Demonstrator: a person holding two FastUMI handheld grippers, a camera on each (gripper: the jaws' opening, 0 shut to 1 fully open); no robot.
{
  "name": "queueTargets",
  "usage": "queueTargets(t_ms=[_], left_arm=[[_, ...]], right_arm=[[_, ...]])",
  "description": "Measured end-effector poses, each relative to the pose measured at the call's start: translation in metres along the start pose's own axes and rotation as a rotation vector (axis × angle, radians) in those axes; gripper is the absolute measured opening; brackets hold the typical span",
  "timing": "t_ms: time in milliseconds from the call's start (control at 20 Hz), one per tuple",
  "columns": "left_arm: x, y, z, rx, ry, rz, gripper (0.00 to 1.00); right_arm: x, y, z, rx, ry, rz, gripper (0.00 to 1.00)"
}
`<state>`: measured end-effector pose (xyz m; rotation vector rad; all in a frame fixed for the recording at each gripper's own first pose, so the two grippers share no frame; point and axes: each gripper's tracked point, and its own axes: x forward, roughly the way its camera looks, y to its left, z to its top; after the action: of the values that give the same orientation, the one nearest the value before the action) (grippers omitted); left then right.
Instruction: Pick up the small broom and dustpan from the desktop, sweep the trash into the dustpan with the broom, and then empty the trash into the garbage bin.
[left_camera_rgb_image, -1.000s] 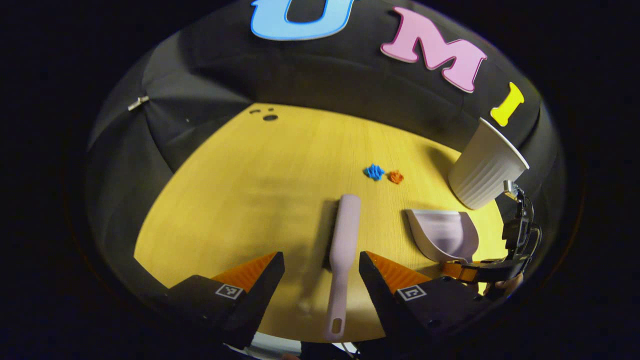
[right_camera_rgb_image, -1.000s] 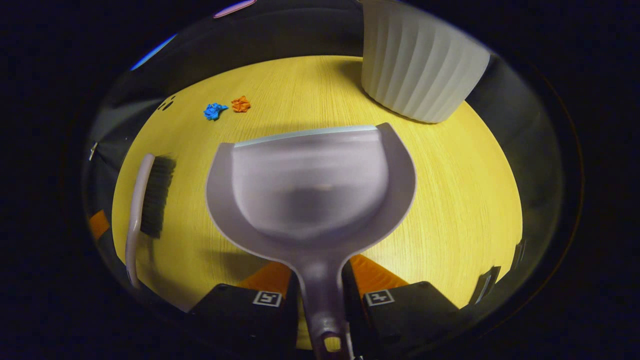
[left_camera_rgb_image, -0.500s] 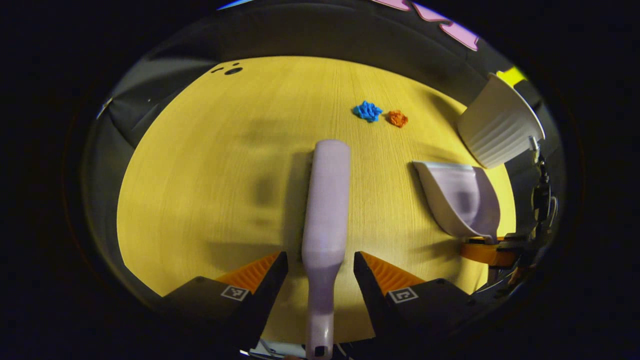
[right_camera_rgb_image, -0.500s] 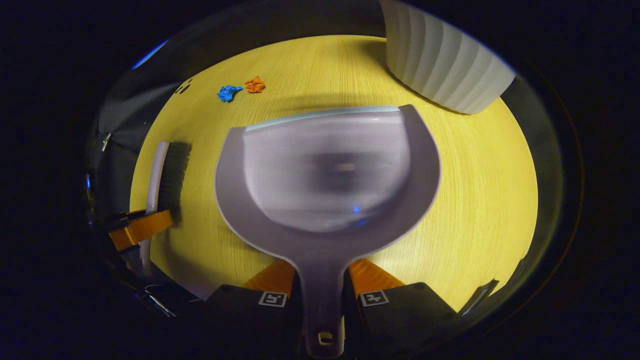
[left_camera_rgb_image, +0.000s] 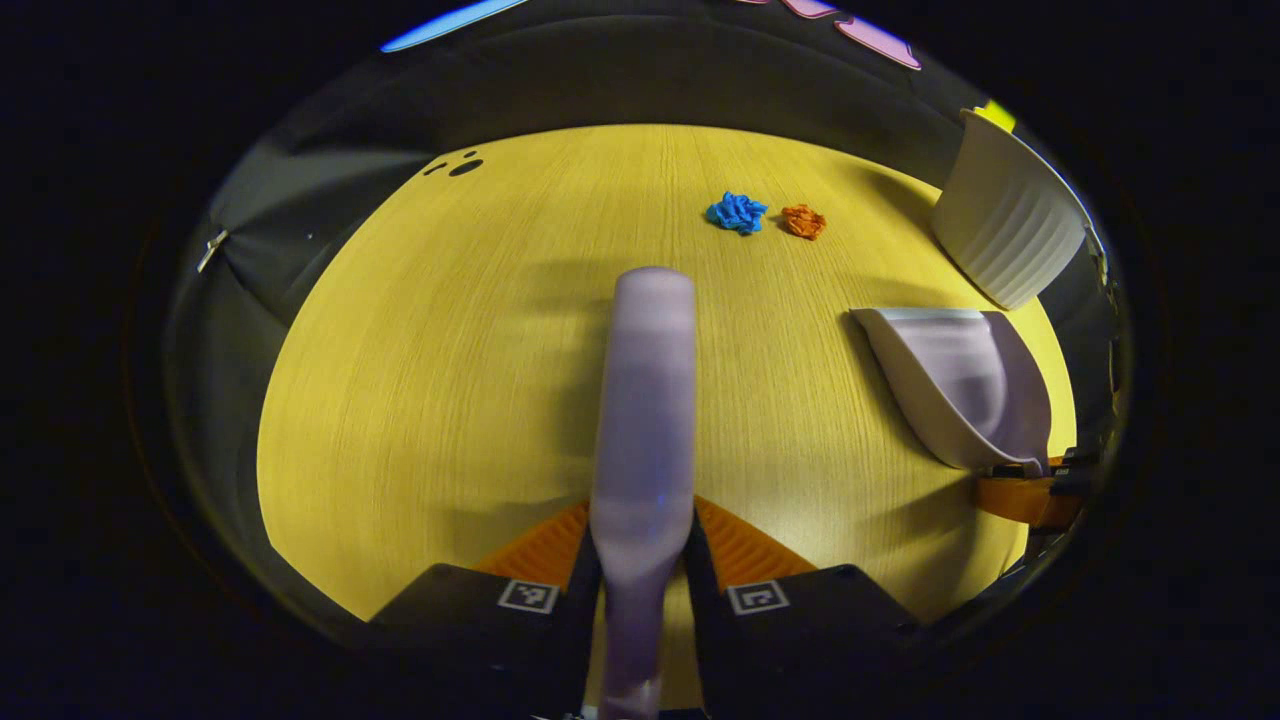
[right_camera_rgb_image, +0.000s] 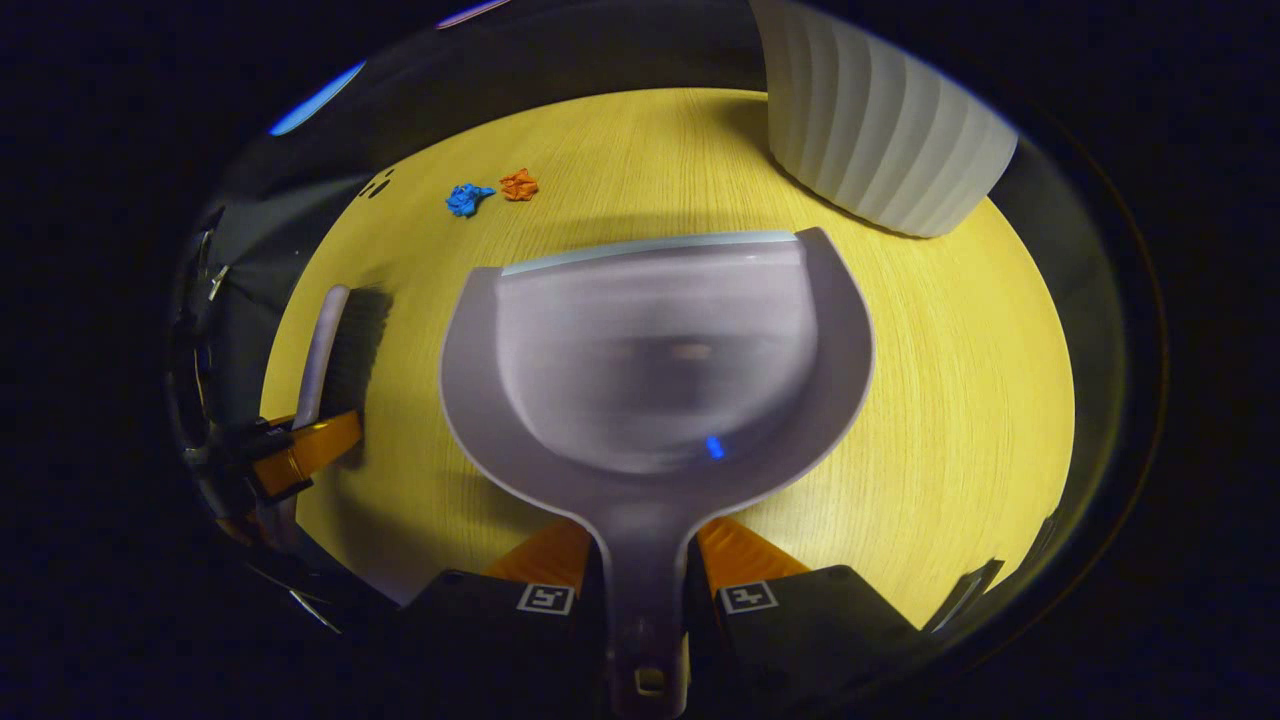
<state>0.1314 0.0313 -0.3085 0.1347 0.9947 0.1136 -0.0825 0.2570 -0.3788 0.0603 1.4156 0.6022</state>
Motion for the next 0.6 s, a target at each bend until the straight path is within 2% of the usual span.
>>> queueTargets(t_ms=[100,150,200,300,550,600], left_arm=[[0.003,0.000,0.000,-0.008,-0.013,0.002,0.41],[0.003,0.000,0.001,-0.004,-0.018,-0.002,0.39],[0.003,0.001,0.002,-0.004,-0.020,-0.007,0.34],[0.001,0.005,0.012,-0.040,-0.069,-0.010,0.30],[-0.001,0.029,0.030,-0.019,-0.073,0.015,0.29],[0.000,0.032,0.037,-0.004,-0.073,0.013,0.29]], right_arm=[[0.000,0.000,0.001,-0.007,-0.018,0.009,0.38],[-0.001,-0.001,0.000,-0.013,-0.022,0.013,0.33],[-0.001,-0.001,0.000,-0.024,-0.026,0.017,0.38],[-0.002,-0.001,0.001,-0.052,-0.039,0.022,0.38],[-0.004,-0.009,0.006,-0.089,-0.100,0.010,0.38],[-0.005,-0.010,0.007,-0.090,-0.099,0.011,0.33]])
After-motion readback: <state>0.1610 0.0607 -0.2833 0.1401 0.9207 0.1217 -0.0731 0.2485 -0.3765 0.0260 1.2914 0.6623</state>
